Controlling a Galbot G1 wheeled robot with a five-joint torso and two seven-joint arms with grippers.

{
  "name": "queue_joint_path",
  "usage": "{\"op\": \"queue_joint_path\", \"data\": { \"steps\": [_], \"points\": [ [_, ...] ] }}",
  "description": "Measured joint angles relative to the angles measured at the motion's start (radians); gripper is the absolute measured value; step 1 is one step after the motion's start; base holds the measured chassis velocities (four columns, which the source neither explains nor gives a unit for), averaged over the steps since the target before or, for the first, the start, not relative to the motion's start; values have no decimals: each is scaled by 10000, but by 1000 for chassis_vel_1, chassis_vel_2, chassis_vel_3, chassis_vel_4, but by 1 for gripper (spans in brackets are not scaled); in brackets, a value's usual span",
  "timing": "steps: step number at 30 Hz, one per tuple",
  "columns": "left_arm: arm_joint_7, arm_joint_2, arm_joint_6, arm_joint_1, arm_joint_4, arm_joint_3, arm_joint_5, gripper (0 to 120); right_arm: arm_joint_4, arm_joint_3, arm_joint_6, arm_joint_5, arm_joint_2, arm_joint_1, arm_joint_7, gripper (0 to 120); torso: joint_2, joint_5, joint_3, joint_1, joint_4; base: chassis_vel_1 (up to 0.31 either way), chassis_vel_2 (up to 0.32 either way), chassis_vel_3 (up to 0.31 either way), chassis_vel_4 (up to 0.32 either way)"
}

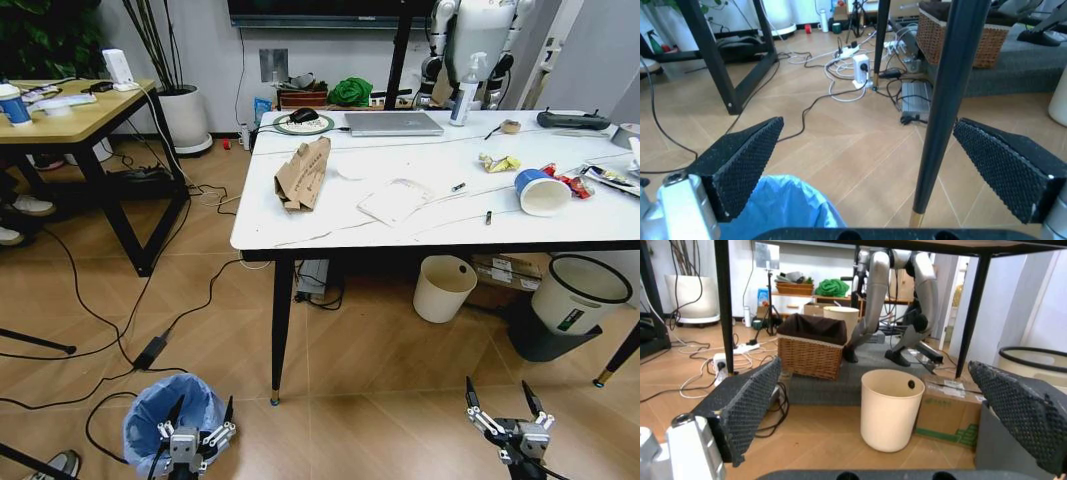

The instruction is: Pick up the trash bin and place the trash from the table into it.

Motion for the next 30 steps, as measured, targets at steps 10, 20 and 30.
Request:
{"op": "queue_joint_path", "data": {
  "steps": [10, 20, 30],
  "points": [
    [-11, -27, -1, -46, 204, -52, 67, 100, -99, -14, 30, 29, 0, 59, 0, 100, -366, 0, -243, -124, 0, 0, 0, 0, 0],
    [-99, -60, 71, -99, 366, -73, 151, 100, -172, -1, 37, 75, 0, 145, 1, 100, -783, 0, -505, -281, 0, 0, 0, 0, 0],
    [-647, 355, 984, -78, 866, -634, -650, 100, -364, -35, 135, 142, 0, 366, 3, 100, -1011, -2, -633, -378, 1, 0, 0, 0, 0]
  ]
}}
